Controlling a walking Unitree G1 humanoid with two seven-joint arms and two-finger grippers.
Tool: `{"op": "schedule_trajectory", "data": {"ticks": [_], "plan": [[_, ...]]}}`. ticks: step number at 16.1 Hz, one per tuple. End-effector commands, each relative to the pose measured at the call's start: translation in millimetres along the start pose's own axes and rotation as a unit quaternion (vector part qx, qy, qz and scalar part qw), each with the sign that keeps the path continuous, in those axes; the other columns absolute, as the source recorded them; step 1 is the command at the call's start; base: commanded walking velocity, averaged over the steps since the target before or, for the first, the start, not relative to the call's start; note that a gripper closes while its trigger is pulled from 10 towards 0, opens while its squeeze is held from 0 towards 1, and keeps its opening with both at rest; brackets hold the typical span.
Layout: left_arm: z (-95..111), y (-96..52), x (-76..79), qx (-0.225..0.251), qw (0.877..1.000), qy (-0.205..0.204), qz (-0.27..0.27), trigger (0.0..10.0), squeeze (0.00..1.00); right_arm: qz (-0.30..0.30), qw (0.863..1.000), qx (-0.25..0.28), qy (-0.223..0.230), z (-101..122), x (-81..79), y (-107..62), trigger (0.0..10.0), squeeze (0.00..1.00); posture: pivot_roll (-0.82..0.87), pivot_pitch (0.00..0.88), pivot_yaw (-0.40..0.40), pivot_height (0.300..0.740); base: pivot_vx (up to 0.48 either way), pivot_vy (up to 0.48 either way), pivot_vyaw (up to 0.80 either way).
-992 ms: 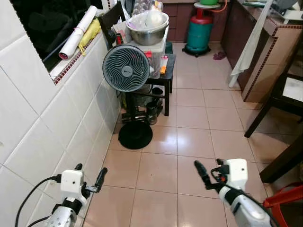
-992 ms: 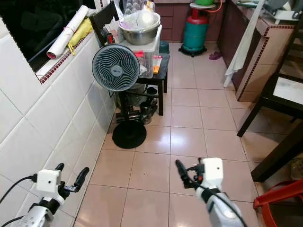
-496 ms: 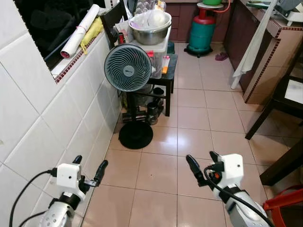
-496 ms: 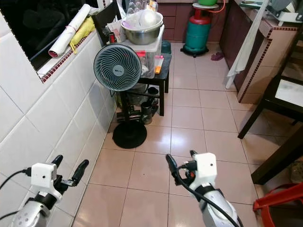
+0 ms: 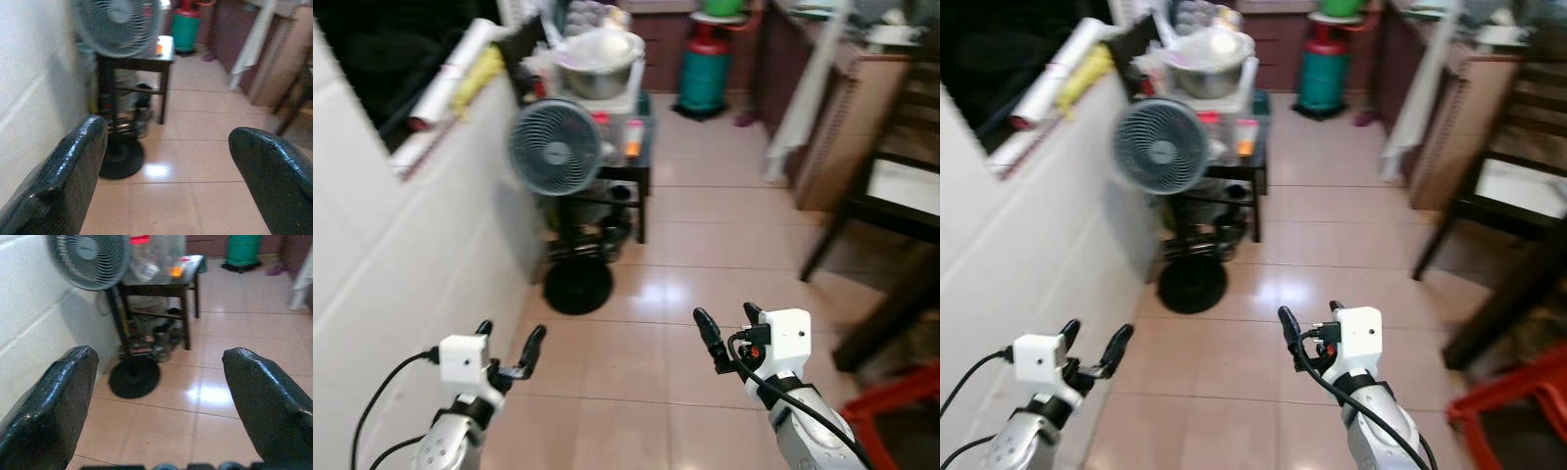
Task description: Setting the table
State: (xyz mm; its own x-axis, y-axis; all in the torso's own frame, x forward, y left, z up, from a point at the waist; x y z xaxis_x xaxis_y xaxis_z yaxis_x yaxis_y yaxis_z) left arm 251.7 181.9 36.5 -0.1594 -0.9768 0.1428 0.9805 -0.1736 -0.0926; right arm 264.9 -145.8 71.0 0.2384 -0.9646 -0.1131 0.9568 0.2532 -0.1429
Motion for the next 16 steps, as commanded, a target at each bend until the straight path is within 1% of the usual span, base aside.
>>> {"op": "schedule_trajectory", "data": {"ticks": [1, 3, 4, 5, 7, 9, 11, 12, 13, 16], "plan": [[10, 6.7, 1.7, 0.015, 1.000, 0.009, -0.002, 10.0, 0.00, -0.012, 1.000, -0.010, 0.000, -3, 4.9, 1.3, 10.0, 0.00, -0.01, 0.000, 0.028, 0.740, 0.000, 0.000, -0.80], [16, 15.5, 3.6, 0.027, 0.999, 0.022, -0.007, 10.0, 0.00, -0.016, 1.000, -0.010, -0.008, -2, 8.5, 2.2, 10.0, 0.00, -0.02, 0.000, 0.027, 0.740, 0.000, 0.000, -0.80], [20, 19.2, 3.3, 0.029, 1.000, 0.006, -0.001, 10.0, 0.00, -0.019, 1.000, -0.010, -0.008, -1, 10.4, 2.4, 10.0, 0.00, -0.03, 0.000, 0.034, 0.740, 0.000, 0.000, -0.80], [20, 20.6, 4.6, 0.029, 1.000, -0.006, -0.005, 10.0, 0.00, -0.019, 1.000, -0.010, -0.010, -1, 10.3, 2.6, 10.0, 0.00, -0.03, 0.000, 0.034, 0.740, 0.000, 0.000, -0.80], [21, 20.2, 5.6, 0.028, 1.000, -0.003, -0.010, 10.0, 0.00, -0.019, 1.000, -0.008, -0.010, 0, 8.5, 2.6, 10.0, 0.00, -0.03, 0.000, 0.041, 0.740, 0.000, 0.000, -0.80], [20, 22.6, 2.5, 0.025, 1.000, -0.015, -0.001, 10.0, 0.00, -0.021, 1.000, -0.005, -0.010, 1, 6.5, 2.1, 10.0, 0.00, -0.04, 0.000, 0.046, 0.740, 0.000, 0.000, -0.80], [22, 24.1, 5.0, 0.025, 1.000, -0.017, -0.008, 10.0, 0.00, -0.022, 1.000, -0.004, -0.011, 2, 7.6, 0.9, 10.0, 0.00, -0.05, 0.000, 0.049, 0.740, 0.000, 0.000, -0.80], [22, 24.9, 6.1, 0.025, 1.000, -0.016, -0.011, 10.0, 0.00, -0.023, 1.000, -0.003, -0.011, 2, 7.4, 0.0, 10.0, 0.00, -0.05, 0.000, 0.050, 0.740, 0.247, 0.000, -0.64], [23, 25.9, 6.4, 0.025, 0.999, -0.016, -0.013, 10.0, 0.00, -0.024, 1.000, -0.003, -0.011, 2, 7.2, -0.8, 10.0, 0.00, -0.06, 0.000, 0.051, 0.740, 0.255, 0.000, -0.58], [23, 25.8, 5.3, 0.021, 1.000, -0.016, -0.016, 10.0, 0.00, -0.028, 1.000, -0.005, -0.011, 2, 6.7, -3.5, 10.0, 0.00, -0.06, 0.000, 0.052, 0.740, 0.279, 0.000, 0.00]]}}
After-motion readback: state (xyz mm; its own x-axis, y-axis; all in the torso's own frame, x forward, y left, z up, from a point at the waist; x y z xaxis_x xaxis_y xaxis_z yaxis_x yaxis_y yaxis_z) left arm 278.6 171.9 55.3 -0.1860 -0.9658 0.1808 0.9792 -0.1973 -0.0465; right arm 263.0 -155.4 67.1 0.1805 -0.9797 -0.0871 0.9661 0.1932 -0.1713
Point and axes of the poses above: a point about 5 cm out from each wrist's last joint towards the gripper, its own y axis pointing out of the wrist towards the gripper, its own z axis along the axis of the wrist's last joint, x = y × z, the point moved 4 cm from there along y, pointing out of the wrist towards the gripper, and after that the axes turned 1 degree about -y, right-handed, at the moved point
